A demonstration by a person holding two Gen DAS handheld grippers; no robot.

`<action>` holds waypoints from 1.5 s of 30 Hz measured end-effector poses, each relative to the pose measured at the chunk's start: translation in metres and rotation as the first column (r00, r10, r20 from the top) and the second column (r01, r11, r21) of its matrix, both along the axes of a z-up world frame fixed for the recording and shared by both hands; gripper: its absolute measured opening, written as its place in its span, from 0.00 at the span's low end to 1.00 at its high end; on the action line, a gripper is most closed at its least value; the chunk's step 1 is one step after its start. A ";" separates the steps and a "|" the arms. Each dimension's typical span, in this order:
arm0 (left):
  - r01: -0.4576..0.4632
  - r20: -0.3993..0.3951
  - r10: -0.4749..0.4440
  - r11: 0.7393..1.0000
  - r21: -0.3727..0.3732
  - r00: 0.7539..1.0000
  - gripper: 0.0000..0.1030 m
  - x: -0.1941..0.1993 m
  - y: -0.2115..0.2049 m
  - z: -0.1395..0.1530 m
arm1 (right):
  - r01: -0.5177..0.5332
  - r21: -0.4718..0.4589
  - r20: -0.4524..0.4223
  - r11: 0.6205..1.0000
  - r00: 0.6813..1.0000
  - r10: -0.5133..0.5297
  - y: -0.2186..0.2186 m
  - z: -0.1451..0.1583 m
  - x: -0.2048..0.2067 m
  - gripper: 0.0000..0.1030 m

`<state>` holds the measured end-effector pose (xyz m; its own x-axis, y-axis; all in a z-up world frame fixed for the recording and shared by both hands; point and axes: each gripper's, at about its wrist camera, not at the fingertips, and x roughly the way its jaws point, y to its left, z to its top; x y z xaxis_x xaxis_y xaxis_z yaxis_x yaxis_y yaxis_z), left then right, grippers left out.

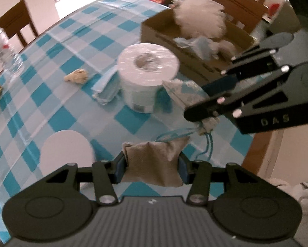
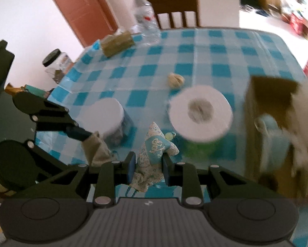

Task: Organize soft objects
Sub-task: 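Carry the sachet and floral pouch into the cardboard box and open both grippers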

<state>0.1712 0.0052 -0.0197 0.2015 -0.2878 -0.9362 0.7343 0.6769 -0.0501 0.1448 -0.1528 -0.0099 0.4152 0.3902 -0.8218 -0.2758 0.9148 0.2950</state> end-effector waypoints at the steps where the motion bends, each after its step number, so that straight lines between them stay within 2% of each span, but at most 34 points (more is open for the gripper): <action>1: 0.009 0.001 -0.009 1.000 0.000 1.000 0.48 -0.003 -0.004 0.000 | 0.015 -0.005 -0.002 1.000 1.000 -0.015 -0.004 -0.001 -0.007 0.30; 7: 0.062 0.003 -0.062 0.998 -0.010 0.998 0.48 -0.016 -0.036 0.002 | 0.115 0.005 -0.003 0.993 0.993 -0.115 -0.042 0.000 -0.032 0.30; 12: 0.099 0.004 -0.099 0.995 -0.026 0.995 0.48 -0.020 -0.073 0.003 | 0.200 -0.049 0.041 0.978 0.979 -0.199 -0.086 0.008 -0.043 0.30; 19: 0.122 0.014 -0.121 0.992 -0.038 0.993 0.48 -0.010 -0.122 0.003 | 0.278 -0.132 0.119 0.952 0.957 -0.263 -0.138 0.010 -0.039 0.31; 22: 0.127 0.027 -0.126 0.991 -0.044 0.992 0.48 -0.005 -0.140 0.005 | 0.297 -0.130 0.123 0.946 0.951 -0.282 -0.157 0.005 -0.032 0.31; 23: 0.129 0.032 -0.128 0.991 -0.044 0.991 0.48 -0.002 -0.147 0.006 | 0.308 -0.136 0.125 0.942 0.948 -0.292 -0.161 0.003 -0.029 0.35; 25: 0.131 0.043 -0.129 0.990 -0.046 0.991 0.48 0.003 -0.158 0.009 | 0.322 -0.140 0.140 0.936 0.943 -0.303 -0.170 0.000 -0.024 0.55; 26: 0.132 0.049 -0.129 0.990 -0.048 0.990 0.48 0.006 -0.163 0.010 | 0.333 -0.136 0.143 0.933 0.939 -0.314 -0.175 -0.002 -0.021 0.70; 30: 0.128 0.075 -0.125 0.991 -0.048 0.989 0.48 0.022 -0.184 0.015 | 0.361 -0.095 0.140 0.928 0.927 -0.347 -0.191 -0.004 -0.018 0.85; 36: 0.091 0.084 -0.086 0.994 -0.059 0.993 0.48 0.056 -0.211 0.013 | 0.383 -0.078 0.135 0.920 0.919 -0.371 -0.200 -0.009 -0.022 0.95; 43: 0.033 0.091 -0.027 0.997 -0.065 0.996 0.51 0.100 -0.237 0.005 | 0.390 -0.060 0.156 0.919 0.913 -0.377 -0.196 -0.007 -0.030 0.98; 44: 0.024 0.097 -0.017 0.998 -0.066 0.995 0.63 0.106 -0.240 0.003 | 0.392 -0.061 0.161 0.918 0.911 -0.379 -0.196 -0.006 -0.030 0.98; 45: 0.017 0.103 -0.010 0.997 -0.070 0.995 0.80 0.110 -0.242 0.003 | 0.394 -0.063 0.164 0.917 0.910 -0.380 -0.196 -0.006 -0.031 0.99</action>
<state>0.2810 -0.2369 -0.0169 0.2913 -0.3557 -0.8880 0.7473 0.6641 -0.0209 0.1137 -0.3491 -0.0156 0.6357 0.1001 -0.7654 0.0718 0.9796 0.1878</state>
